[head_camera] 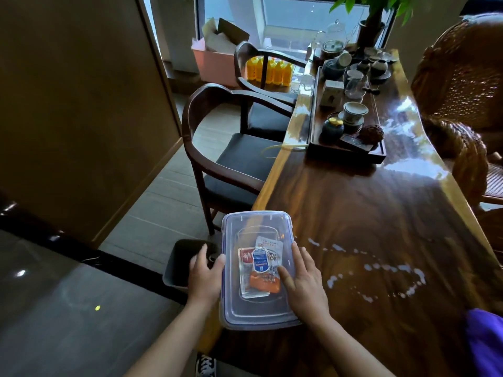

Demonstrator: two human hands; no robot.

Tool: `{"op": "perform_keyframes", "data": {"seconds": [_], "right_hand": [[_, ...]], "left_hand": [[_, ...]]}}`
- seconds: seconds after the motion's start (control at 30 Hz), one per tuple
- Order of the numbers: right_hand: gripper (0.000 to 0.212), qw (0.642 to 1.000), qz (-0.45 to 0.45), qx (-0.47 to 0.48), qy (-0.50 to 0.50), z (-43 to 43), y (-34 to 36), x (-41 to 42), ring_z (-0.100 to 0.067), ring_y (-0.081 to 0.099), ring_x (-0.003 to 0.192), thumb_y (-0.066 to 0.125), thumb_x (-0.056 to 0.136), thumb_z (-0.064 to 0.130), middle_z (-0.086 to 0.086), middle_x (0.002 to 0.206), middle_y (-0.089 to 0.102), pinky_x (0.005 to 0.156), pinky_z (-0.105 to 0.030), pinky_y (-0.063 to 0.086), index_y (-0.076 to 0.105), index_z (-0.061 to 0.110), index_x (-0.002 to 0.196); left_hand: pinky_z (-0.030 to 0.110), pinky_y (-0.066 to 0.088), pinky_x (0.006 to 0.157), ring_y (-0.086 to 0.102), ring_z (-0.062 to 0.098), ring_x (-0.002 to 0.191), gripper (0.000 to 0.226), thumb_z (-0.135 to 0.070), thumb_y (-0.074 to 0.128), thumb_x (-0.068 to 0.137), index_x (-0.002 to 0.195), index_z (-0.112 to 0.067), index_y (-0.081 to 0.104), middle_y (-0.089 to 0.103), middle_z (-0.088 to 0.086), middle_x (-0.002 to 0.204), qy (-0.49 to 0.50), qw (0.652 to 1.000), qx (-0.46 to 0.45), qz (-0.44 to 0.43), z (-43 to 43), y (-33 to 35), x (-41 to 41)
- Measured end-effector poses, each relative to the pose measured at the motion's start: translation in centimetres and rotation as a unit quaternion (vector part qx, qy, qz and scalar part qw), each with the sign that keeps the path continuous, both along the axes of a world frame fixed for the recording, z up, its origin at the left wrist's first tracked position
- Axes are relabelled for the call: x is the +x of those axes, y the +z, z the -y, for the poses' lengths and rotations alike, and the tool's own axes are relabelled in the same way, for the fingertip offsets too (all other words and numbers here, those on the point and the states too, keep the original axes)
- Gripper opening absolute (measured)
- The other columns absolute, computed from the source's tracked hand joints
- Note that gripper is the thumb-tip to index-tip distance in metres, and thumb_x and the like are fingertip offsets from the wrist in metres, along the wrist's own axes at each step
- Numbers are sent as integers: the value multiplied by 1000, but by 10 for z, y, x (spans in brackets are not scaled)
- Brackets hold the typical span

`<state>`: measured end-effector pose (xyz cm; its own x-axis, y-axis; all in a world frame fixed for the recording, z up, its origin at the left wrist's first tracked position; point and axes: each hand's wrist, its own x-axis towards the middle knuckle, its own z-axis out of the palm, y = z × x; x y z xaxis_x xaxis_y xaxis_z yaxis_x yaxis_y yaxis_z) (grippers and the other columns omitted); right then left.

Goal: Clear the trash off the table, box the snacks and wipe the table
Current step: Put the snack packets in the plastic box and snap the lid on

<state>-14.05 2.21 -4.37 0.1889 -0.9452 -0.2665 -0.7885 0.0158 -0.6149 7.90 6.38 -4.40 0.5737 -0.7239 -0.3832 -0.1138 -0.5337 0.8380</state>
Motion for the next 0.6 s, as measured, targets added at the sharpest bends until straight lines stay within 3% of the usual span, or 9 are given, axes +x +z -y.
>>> {"op": "perform_keyframes", "data": {"seconds": [0.1, 0.17, 0.27, 0.33, 0.43, 0.6], "right_hand": [[79, 1000, 4, -28, -12, 2, -1, -1, -21, 14, 150, 43, 94, 64, 3, 166, 9, 120, -42, 22, 4, 36, 157], [76, 992, -52, -114, 26, 2, 1, 0, -18, 8, 152, 42, 98, 59, 4, 166, 5, 123, -41, 18, 5, 30, 157], [65, 961, -103, -225, 123, 7, 11, 9, -17, -4, 153, 34, 102, 50, 5, 166, 1, 125, -43, 10, 9, 26, 157], [63, 944, -128, -235, 190, 13, 16, 20, -16, -11, 153, 27, 103, 52, 5, 166, -2, 125, -43, 4, 10, 27, 157], [63, 925, -158, -237, 252, 20, 15, 33, -20, -8, 153, 24, 103, 57, 2, 166, 5, 122, -43, 1, 16, 26, 157], [63, 921, -178, -222, 267, 20, 10, 33, -20, -9, 153, 14, 103, 60, 1, 166, 6, 121, -44, 1, 16, 27, 157]], "left_hand": [[48, 53, 94, 66, 28, 105, 48, -50, 66, 86, 119, -15, 65, 70, 11, 115, 36, 980, 81, -177, -9, -1, 7], [45, 54, 87, 67, 30, 99, 32, -41, 64, 91, 108, -14, 69, 72, 12, 106, 30, 978, 76, -190, -12, 7, 7], [48, 51, 93, 65, 30, 99, 25, -38, 63, 93, 104, -17, 70, 71, 11, 104, 16, 974, 72, -215, -15, 13, 6], [51, 50, 96, 66, 31, 99, 27, -39, 65, 91, 103, -16, 71, 72, 11, 102, 11, 970, 76, -229, -16, 19, 6], [53, 50, 97, 67, 33, 98, 29, -38, 68, 88, 101, -12, 73, 75, 12, 99, 21, 966, 86, -242, -19, 20, 8], [51, 52, 92, 67, 33, 99, 27, -27, 74, 84, 103, -8, 74, 77, 11, 94, 37, 966, 71, -247, -22, 16, 14]]}}
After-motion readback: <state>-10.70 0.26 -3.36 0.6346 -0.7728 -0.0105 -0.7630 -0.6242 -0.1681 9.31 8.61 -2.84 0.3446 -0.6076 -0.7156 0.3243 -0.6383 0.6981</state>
